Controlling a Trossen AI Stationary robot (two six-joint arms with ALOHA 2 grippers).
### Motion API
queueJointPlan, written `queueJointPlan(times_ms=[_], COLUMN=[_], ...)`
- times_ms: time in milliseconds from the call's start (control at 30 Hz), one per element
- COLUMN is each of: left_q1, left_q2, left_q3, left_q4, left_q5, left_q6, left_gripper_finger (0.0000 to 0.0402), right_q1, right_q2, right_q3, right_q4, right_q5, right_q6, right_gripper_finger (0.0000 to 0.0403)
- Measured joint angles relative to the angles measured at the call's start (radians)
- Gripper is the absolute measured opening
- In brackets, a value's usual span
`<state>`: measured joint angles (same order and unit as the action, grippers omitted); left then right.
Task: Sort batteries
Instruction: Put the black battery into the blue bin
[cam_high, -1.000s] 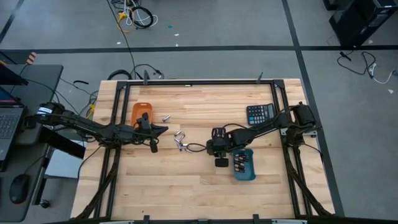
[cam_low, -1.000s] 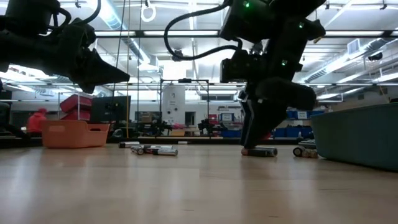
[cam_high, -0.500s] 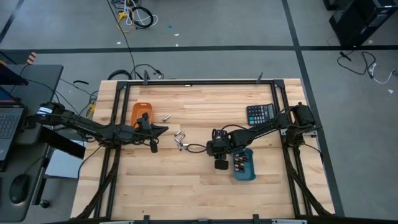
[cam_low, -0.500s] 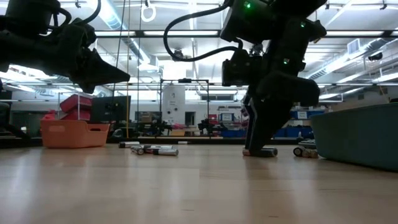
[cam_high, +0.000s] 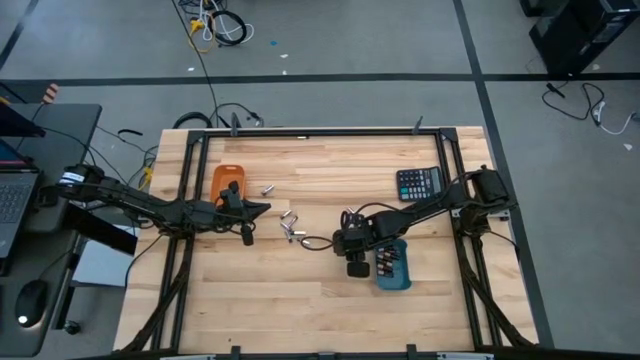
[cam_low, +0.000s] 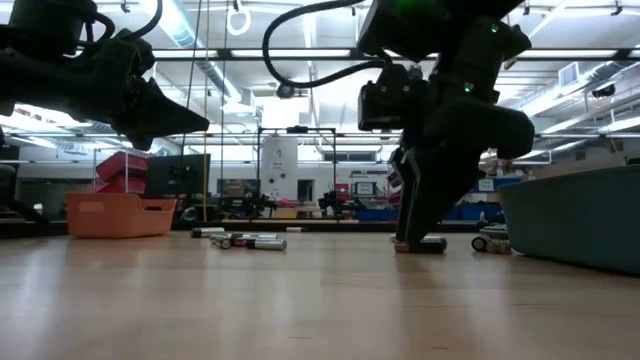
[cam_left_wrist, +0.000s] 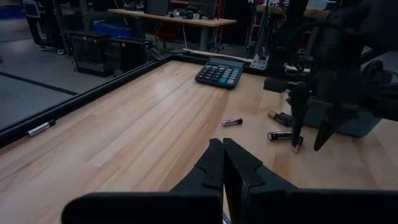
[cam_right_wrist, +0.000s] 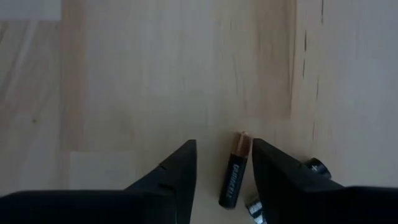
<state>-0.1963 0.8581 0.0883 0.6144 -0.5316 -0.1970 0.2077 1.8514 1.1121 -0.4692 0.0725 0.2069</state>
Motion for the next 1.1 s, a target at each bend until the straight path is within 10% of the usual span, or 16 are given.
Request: queueJointPlan(times_ms=[1100], left_q1=[-0.002], left_q2=[0.004], left_q3=[-0.010], left_q4=[-0.021], left_q5=[0.038], left_q6=[-0.047], left_gripper_finger=[0.0000], right_q1=[0.002], right_q2=[0.101], right_q3=[0.087], right_q4=[-0.114], right_q5=[-0.009], right_q6=[-0.073], right_gripper_finger=[0.0128])
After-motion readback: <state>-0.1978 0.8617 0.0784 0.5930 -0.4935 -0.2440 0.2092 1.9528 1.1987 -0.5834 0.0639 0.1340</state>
